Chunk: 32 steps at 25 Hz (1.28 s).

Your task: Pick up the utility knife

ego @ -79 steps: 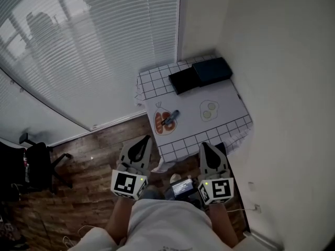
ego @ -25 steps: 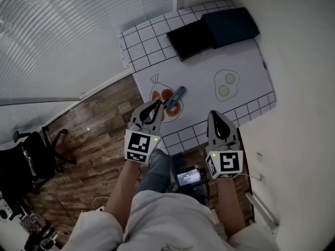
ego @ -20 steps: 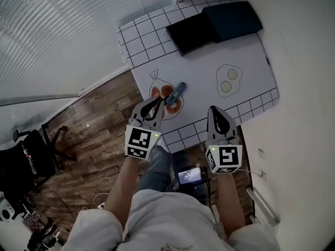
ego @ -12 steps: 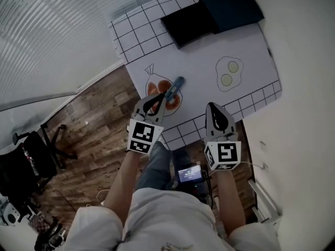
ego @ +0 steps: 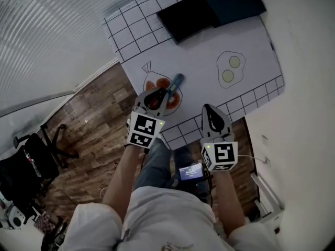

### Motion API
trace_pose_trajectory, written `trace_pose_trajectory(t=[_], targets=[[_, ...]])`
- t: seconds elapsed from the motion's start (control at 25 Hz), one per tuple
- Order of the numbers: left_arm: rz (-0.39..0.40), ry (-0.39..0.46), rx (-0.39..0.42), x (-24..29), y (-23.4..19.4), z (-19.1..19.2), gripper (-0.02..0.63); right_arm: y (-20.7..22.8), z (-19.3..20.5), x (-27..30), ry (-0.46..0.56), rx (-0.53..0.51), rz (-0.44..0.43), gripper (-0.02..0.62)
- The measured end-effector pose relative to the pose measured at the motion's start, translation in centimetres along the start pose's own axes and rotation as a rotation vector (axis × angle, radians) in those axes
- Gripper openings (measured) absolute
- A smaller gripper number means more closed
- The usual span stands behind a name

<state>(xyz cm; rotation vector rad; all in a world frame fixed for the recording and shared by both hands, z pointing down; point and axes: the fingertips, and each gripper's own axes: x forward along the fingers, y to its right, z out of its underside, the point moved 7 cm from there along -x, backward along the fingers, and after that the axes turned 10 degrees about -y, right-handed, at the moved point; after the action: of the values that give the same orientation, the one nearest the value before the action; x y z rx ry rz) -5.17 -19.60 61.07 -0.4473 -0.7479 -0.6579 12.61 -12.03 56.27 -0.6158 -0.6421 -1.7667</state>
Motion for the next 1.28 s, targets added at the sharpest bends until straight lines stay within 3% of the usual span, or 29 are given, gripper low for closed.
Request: trace_pose_trajectory(t=[0.2,0.44,0.64,0.84,0.92,1.04,1.28], targets=[[0.093,-0.064,-0.056,1.1,0.1,0.2,0.12,-0.1,0.2,0.2,-0.011,0.008,0.005,0.006],[0.159,-0.136,-0.124,1.7,-0.2,0.1,0.129,0.1,0.3,-0.1,-0.013,0.015,0.022,0.006],[0.144,-0.207,-0.104,2.2,0.3,-0.1,0.184,0.3,0.4,-0.7,-0.012,0.02,0.033,0.006],[0.143,-0.244,-0.08,2.5,1.0,-0.3,0.173,0.6,0.8,-1.1,-0.016,0.023,0.039,0.006],[0.167,-0.273,-0.036,2.8,1.8,-0.5,0.076,0.7,0.8,-1.2,-0.017,0.024,0.041,0.006],[0.159,-0.284,0.009,2.9,2.5,-0.6,0.074,0.8,0.8,-1.5,-0.013,0.021,0.04,0.006],[0.165,-0.254,-0.035,2.8,2.1,-0.6,0.074,1.4,0.4,-1.9,0.0,0.016,0.045,0.006]])
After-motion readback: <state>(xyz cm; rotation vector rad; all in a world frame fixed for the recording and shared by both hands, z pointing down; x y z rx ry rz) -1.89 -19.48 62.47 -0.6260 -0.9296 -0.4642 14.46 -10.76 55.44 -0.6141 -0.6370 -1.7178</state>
